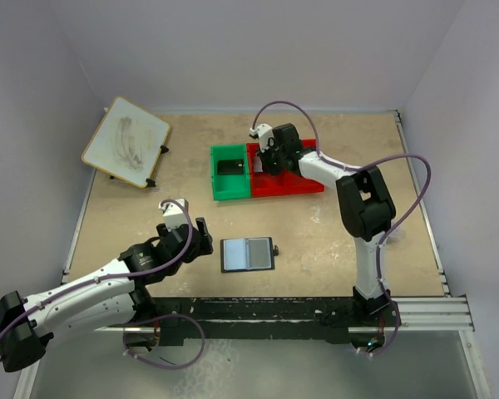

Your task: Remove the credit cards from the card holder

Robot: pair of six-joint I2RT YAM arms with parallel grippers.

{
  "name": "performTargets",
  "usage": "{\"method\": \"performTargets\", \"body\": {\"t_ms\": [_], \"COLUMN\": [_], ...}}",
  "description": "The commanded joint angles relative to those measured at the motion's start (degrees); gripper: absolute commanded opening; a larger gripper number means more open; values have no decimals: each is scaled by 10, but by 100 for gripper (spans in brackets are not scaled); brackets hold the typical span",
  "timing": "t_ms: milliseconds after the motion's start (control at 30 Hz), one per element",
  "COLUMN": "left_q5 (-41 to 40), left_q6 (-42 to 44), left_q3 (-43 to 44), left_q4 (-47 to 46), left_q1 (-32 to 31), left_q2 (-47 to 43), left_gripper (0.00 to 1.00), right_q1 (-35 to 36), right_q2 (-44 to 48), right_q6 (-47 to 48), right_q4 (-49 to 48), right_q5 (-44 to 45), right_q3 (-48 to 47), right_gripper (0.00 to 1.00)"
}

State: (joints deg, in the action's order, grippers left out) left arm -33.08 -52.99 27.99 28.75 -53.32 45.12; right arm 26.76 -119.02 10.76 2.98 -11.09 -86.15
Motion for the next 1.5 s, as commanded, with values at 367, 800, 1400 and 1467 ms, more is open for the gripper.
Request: {"method": "performTargets", "body": {"t_ms": [367,800,1400,1467], "left_q5": [-14,-17,-8,-9], "left_q6": [1,0,-1,-1], "left_q3": [16,19,16,15], "left_q4": [-9,-1,-10,-10], "left_q1": [0,0,0,0], "left_q2": [0,-4,6,3], "left_gripper": [78,78,78,77], "right_q1": [24,34,40,40], "right_q2": [-55,-64,-47,-30], "right_q6": [-67,-72,-68,-68], "right_q4": [31,29,28,27], "right_q5": [90,144,155,142], "right_q3": [-56,-67,-68,-61], "right_gripper": [0,2,9,12]}}
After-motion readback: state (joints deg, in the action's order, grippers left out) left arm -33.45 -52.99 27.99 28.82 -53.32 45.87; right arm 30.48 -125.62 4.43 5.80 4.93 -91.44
